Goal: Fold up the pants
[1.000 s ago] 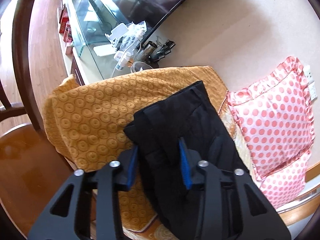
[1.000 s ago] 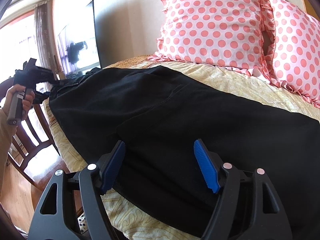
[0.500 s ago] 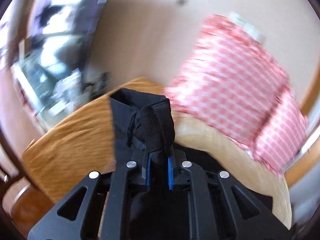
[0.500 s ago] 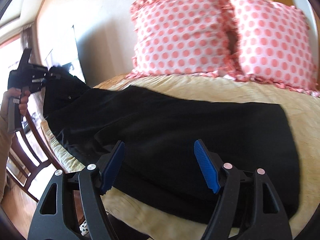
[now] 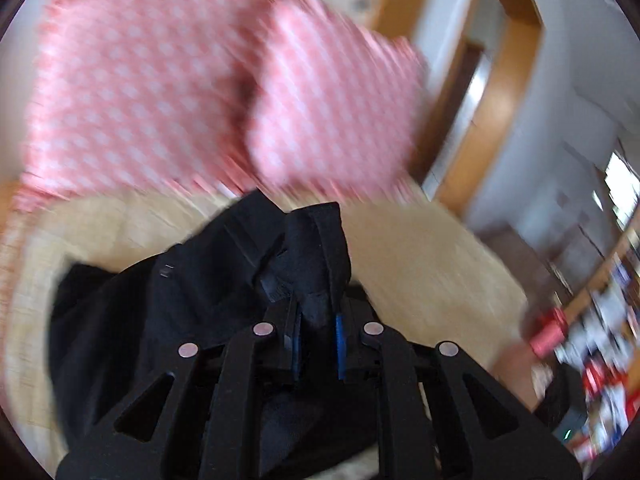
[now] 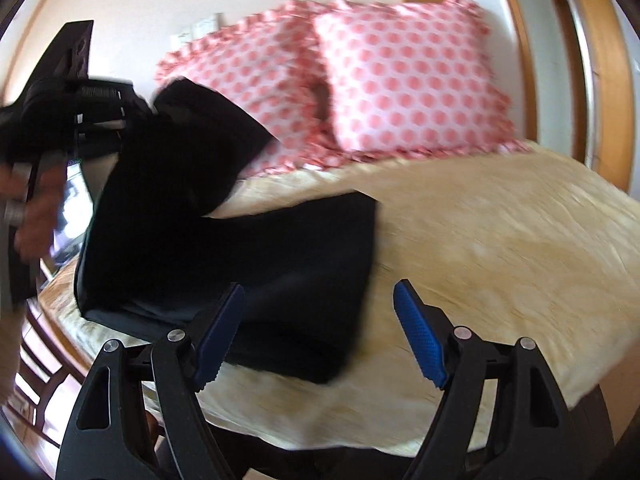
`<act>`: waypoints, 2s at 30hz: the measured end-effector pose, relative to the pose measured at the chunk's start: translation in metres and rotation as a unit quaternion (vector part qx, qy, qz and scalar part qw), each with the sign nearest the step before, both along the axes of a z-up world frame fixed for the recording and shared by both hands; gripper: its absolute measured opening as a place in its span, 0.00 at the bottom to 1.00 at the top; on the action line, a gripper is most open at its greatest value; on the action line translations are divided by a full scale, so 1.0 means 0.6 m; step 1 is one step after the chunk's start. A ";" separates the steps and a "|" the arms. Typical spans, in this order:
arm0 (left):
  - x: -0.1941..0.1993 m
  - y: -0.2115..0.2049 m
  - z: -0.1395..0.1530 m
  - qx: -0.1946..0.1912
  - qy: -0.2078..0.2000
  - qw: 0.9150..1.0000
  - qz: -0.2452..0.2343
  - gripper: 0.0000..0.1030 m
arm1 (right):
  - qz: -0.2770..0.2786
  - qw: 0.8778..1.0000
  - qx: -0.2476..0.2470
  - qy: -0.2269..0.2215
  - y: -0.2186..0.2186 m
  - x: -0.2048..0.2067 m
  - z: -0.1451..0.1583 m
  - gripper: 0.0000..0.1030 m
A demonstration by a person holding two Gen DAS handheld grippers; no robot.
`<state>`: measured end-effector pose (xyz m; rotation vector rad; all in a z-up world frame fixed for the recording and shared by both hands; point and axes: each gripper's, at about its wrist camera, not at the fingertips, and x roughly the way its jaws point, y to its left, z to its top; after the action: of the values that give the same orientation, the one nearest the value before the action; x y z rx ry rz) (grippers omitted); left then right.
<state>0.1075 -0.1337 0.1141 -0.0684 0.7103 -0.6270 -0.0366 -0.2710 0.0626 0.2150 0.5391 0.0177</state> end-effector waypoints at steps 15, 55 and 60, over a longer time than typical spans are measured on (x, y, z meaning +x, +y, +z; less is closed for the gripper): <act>-0.075 -0.107 -0.072 0.065 -0.014 0.994 -0.082 0.12 | -0.078 0.997 0.002 0.007 -0.080 -0.033 -0.023 0.76; -0.081 0.154 -0.191 0.117 -0.041 0.984 0.125 0.95 | 0.071 0.994 -0.040 0.077 0.082 0.103 -0.024 0.76; -0.098 0.162 -0.183 0.121 -0.063 0.982 0.131 0.98 | 0.036 0.998 -0.003 0.048 0.005 0.134 0.041 0.76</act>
<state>0.0485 -0.0365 0.0044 0.1011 0.6371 -0.2877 0.0436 -0.2680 0.0872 0.1905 0.6434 0.0757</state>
